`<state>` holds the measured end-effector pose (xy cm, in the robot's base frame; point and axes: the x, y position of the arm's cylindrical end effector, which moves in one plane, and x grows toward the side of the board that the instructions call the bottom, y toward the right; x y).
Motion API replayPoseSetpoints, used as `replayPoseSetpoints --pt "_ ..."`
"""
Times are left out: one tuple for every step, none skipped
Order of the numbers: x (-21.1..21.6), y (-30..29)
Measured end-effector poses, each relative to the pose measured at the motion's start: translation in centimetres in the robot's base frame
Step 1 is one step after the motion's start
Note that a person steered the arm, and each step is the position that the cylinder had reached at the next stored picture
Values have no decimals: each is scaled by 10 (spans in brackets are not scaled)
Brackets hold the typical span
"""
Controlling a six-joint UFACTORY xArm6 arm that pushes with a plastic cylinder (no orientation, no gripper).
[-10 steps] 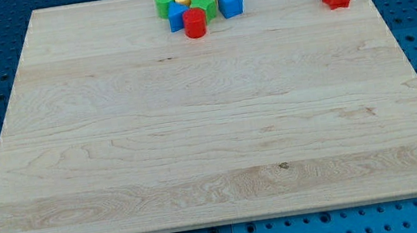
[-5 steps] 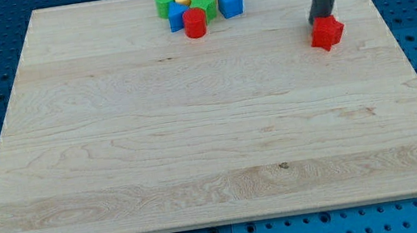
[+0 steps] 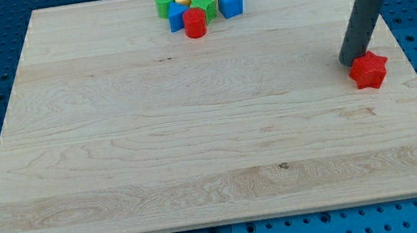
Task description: Move the red star to the bottom right
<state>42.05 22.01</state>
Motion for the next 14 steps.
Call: replayPoseSetpoints --pt "2 26" --pt "12 34" --pt "26 33" --pt "51 33" --pt "72 33" --pt "86 30" --pt "89 16" --pt "86 -10" --pt "91 -30" --pt "110 -29" --pt "113 -24" --pt "100 -37" --pt "90 -34" --pt "90 -20"
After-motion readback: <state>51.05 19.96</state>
